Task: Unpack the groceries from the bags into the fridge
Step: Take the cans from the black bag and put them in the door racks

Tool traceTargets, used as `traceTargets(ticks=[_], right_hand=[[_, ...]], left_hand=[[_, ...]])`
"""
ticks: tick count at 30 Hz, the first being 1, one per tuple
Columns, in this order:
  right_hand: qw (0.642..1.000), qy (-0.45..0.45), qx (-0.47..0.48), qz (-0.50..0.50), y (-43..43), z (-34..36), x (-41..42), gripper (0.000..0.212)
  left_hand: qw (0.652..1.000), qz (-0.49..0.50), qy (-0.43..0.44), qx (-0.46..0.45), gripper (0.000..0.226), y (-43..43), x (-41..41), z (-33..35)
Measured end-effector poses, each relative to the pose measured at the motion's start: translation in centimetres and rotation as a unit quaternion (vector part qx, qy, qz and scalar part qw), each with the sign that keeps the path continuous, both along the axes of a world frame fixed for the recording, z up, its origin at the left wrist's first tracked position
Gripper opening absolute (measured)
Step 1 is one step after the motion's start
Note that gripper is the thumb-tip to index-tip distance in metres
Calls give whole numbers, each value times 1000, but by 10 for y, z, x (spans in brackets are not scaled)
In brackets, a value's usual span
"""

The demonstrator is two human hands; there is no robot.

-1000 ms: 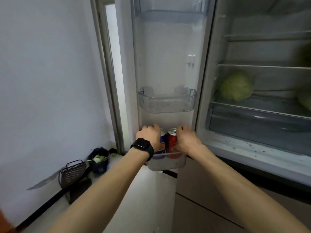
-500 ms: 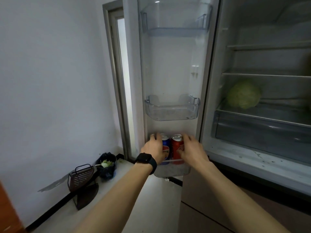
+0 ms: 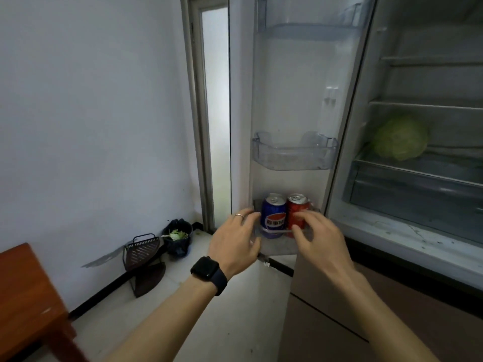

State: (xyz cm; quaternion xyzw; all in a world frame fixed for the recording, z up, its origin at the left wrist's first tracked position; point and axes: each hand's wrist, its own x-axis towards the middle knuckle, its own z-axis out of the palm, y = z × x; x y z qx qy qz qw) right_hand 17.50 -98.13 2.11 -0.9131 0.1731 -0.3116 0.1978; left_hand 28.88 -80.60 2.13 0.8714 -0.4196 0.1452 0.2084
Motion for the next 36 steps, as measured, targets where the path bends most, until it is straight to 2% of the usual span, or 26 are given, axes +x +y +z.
traceTargets(ticks=[3, 7, 13, 18, 23, 29, 36], right_hand=[[999, -20, 8, 45, 41, -12, -12, 29], [992, -13, 36, 123, 121, -36, -6, 27], [968, 79, 54, 233, 285, -93, 27, 30], [931, 171, 29, 322, 431, -133, 38, 34], [900, 203, 5, 385, 560, -155, 47, 35], [873, 214, -14, 438, 674, -155, 62, 36], [839, 241, -43, 485, 767, -157, 101, 39]], left_hand=[[999, 39, -5, 23, 55, 58, 3, -25], [992, 110, 29, 52, 52, 153, 4, -66], [961, 244, 101, 82, 50, 331, -18, -110], [930, 325, 136, 109, 51, 487, -42, -129], [899, 394, 162, 106, 49, 623, -68, -146], [868, 451, 184, 95, 49, 737, -81, -153], [841, 495, 203, 78, 51, 826, -63, -169]])
